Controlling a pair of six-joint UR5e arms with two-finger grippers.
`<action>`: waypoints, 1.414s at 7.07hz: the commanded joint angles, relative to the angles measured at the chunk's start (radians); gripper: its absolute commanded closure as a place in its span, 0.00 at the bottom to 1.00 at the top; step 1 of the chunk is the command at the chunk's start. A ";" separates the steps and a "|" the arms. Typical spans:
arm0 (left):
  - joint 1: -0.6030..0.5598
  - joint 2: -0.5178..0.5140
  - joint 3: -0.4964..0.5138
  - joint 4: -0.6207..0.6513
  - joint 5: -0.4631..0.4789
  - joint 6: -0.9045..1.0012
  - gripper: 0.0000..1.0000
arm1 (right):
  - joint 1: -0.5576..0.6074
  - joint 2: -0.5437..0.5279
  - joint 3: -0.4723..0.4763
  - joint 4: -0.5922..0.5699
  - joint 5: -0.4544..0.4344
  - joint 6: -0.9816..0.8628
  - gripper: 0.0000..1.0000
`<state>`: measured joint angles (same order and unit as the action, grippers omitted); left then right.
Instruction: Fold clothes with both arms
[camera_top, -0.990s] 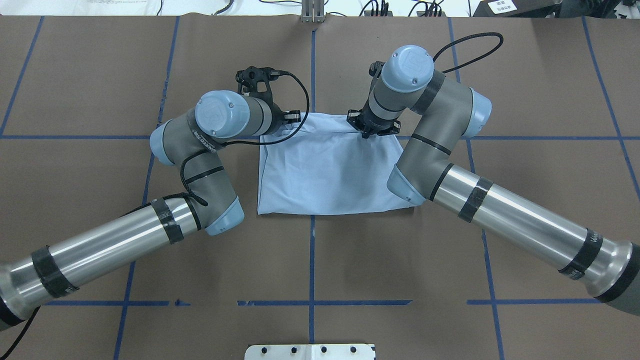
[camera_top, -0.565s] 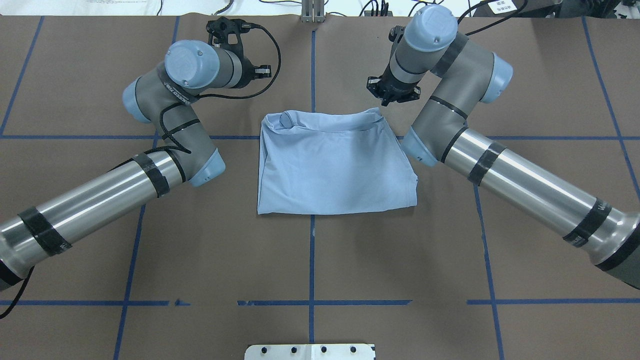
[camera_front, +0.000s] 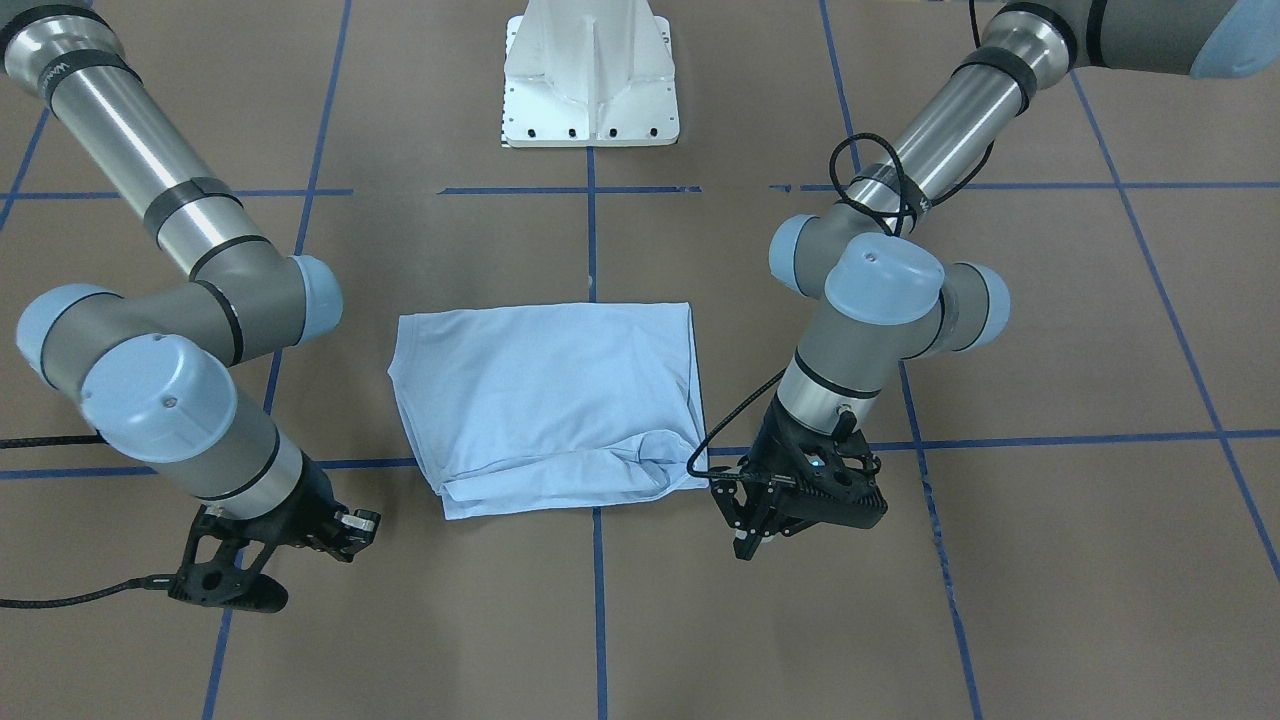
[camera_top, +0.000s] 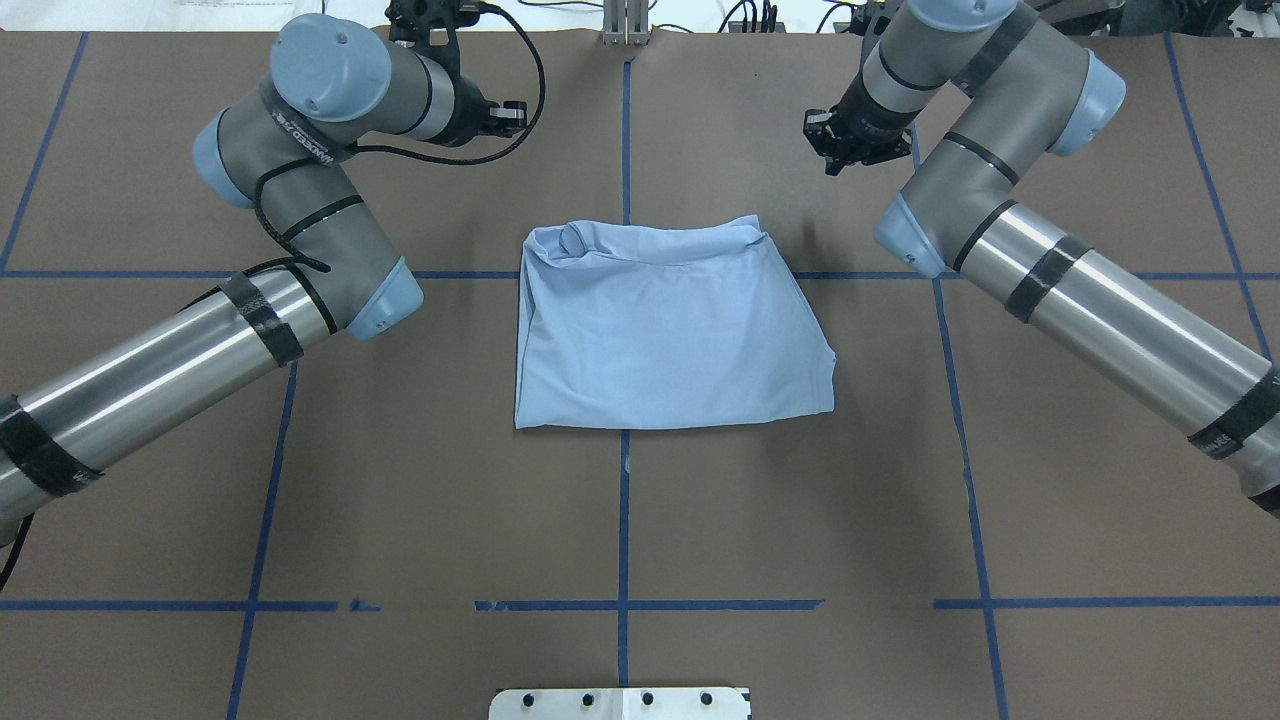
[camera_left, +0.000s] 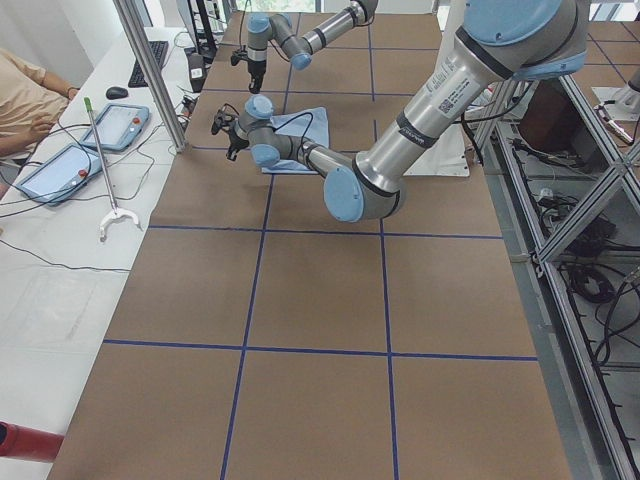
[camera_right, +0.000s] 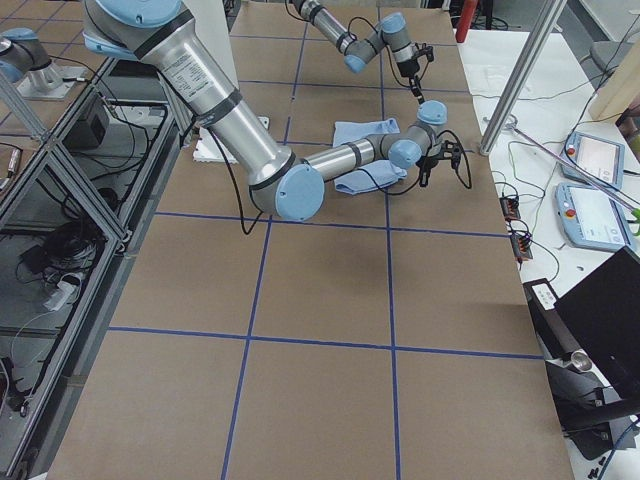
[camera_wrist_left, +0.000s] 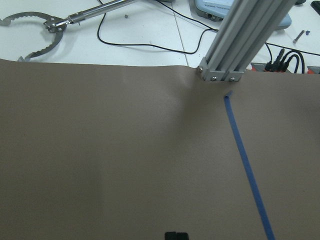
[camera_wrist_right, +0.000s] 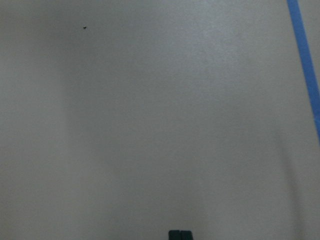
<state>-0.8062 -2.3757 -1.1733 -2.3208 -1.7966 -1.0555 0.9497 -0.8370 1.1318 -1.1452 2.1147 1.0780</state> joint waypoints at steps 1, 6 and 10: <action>0.088 0.020 -0.139 0.163 -0.013 -0.056 1.00 | 0.050 -0.086 0.061 -0.002 0.031 -0.042 1.00; 0.252 0.052 -0.178 0.244 -0.004 -0.205 1.00 | 0.118 -0.170 0.126 -0.007 0.033 -0.093 1.00; 0.205 0.036 -0.163 0.227 0.003 -0.146 1.00 | 0.123 -0.436 0.440 -0.045 0.034 -0.093 1.00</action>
<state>-0.5757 -2.3338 -1.3429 -2.0868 -1.7992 -1.2370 1.0715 -1.1971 1.4881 -1.1849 2.1485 0.9848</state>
